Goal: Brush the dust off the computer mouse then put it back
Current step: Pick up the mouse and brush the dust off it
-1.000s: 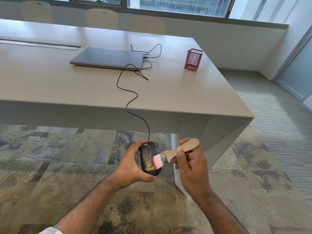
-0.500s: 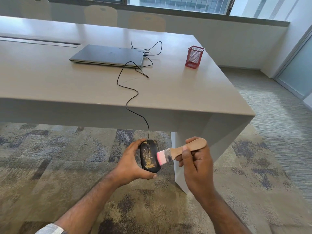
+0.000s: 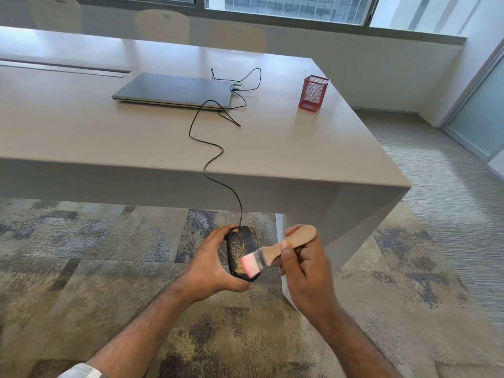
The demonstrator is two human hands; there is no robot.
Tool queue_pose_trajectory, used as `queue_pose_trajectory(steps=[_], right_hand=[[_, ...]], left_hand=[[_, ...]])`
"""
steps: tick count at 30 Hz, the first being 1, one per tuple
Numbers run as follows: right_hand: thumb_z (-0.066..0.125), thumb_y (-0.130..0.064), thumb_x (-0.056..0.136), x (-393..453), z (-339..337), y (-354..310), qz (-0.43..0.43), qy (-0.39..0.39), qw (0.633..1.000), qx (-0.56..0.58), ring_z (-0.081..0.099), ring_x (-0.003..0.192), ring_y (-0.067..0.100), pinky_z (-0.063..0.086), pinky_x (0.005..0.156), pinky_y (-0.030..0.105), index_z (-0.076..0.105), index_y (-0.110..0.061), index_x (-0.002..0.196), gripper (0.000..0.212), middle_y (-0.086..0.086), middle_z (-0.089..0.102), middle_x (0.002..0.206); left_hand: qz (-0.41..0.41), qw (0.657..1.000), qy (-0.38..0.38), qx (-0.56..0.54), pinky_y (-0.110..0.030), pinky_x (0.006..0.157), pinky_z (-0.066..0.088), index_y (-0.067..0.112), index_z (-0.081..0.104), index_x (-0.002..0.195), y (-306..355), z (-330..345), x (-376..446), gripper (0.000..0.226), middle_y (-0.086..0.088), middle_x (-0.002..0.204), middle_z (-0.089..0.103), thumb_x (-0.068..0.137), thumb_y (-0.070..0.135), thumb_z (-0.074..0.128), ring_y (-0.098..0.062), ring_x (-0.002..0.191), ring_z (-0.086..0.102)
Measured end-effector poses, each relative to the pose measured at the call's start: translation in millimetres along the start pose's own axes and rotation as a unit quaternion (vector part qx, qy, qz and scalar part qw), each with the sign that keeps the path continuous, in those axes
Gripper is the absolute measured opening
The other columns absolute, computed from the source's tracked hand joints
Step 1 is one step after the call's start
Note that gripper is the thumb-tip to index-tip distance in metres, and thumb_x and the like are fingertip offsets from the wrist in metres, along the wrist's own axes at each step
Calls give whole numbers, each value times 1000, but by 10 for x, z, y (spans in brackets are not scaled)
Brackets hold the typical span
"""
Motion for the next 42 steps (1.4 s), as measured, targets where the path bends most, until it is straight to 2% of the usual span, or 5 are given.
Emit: queue_pose_trajectory(steps=[5, 18, 27, 33, 42], right_hand=[[49, -10, 101, 130, -185, 105, 25, 32, 999, 31, 63, 61, 6, 49, 55, 14, 52, -25, 103, 16, 7, 65, 74], [45, -3, 103, 156, -223, 313, 100, 5, 985, 141, 58, 51, 14, 46, 46, 19, 52, -14, 102, 13, 8, 68, 65], [46, -5, 103, 233, -316, 377, 109, 0, 987, 122, 61, 52, 18, 48, 47, 23, 52, -10, 102, 8, 10, 71, 67], [45, -3, 103, 271, -136, 366, 124, -94, 977, 145, 62, 56, 21, 49, 49, 24, 51, -5, 106, 7, 10, 69, 68], [45, -3, 103, 379, -134, 424, 131, -68, 977, 155, 61, 54, 20, 49, 48, 24, 52, -7, 104, 8, 9, 69, 66]], left_hand=[[23, 1000, -6, 12, -24, 114, 35, 30, 39, 150, 45, 3, -35, 125, 16, 138, 45, 41, 29, 100, -10, 134, 44], [21, 1000, 0, -9, -38, 121, 37, 29, 41, 149, 54, -33, -100, 125, 11, 141, 47, 38, 34, 98, -11, 135, 46], [25, 999, -12, -28, -32, 119, 38, 34, 40, 146, 86, -24, -120, 125, 17, 139, 46, 35, 39, 97, -3, 133, 45], [25, 999, -18, -34, -23, 115, 37, 43, 39, 143, 61, 3, -129, 123, 22, 139, 45, 36, 33, 98, 5, 132, 43], [33, 999, -20, -14, -23, 116, 33, 39, 38, 149, 11, 9, -151, 129, 17, 144, 44, 37, 33, 100, -4, 136, 44]])
Point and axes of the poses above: each hand's wrist, its own x-axis towards the middle knuckle, its own z-axis out of the palm, y = z × x, the point moved 9 cm from there along x, towards the middle knuckle
